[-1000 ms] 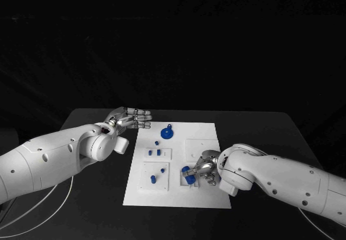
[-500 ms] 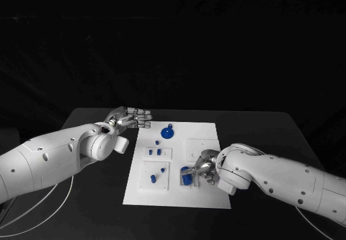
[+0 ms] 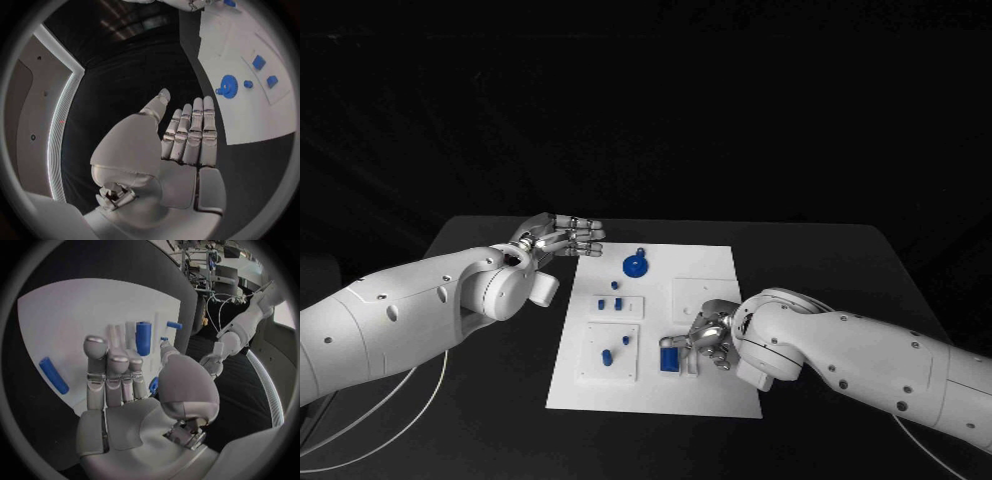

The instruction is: Assemble the parts on the task board

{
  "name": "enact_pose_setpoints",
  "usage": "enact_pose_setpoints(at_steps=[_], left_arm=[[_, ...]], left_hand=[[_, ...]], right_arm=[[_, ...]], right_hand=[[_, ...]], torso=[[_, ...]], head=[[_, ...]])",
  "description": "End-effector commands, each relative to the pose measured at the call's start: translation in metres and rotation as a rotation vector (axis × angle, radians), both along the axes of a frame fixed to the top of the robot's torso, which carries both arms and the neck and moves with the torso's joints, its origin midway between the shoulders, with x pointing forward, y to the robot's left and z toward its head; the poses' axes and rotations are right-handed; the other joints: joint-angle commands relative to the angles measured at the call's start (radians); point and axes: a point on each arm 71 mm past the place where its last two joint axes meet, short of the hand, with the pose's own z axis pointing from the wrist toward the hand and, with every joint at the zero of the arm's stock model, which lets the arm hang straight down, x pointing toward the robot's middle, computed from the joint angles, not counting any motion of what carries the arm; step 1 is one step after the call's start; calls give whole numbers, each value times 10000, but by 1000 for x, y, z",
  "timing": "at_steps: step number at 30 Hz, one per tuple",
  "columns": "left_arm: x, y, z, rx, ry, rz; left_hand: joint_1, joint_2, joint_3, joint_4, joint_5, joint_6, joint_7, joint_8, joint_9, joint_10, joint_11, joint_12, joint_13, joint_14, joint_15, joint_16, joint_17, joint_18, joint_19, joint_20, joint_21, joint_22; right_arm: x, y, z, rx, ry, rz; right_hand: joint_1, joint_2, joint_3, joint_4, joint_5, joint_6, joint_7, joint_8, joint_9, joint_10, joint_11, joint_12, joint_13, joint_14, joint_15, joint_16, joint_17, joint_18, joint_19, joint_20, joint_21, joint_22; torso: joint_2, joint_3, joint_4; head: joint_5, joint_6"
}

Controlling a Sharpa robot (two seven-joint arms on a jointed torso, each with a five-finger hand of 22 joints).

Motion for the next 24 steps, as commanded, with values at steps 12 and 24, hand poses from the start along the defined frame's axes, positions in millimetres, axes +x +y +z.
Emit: enact_pose_setpoints(at_steps=[12, 24], left_arm=[[0, 0, 0, -57, -64, -71], [0, 2, 1, -54, -131, -3]], left_hand=[[-9, -53, -6, 59, 32, -23, -10, 10, -13, -60, -27, 27, 0, -63, 10, -22, 13, -51, 43, 16, 62, -9], [-5, -36, 1, 56, 27, 52, -23, 19, -9, -48, -34, 27, -1, -51, 5, -20, 14, -49, 53, 12, 88, -55]], right_arm=[[-11, -6, -1, 126, -128, 71], [4, -37, 41, 925, -1057, -613]], right_hand=[[162, 185, 105, -455, 112, -63, 67, -55, -25, 26, 57, 60, 18, 17, -14, 32, 81, 61, 500, 3, 70, 41], [259, 451, 158, -959, 705, 27, 53, -56, -35, 162, 44, 410, 210, 21, -21, 105, 123, 47, 493, 1, 201, 87]], torso=[[-5, 9, -10], [-31, 7, -48]], head=[[20, 56], [39, 206]])
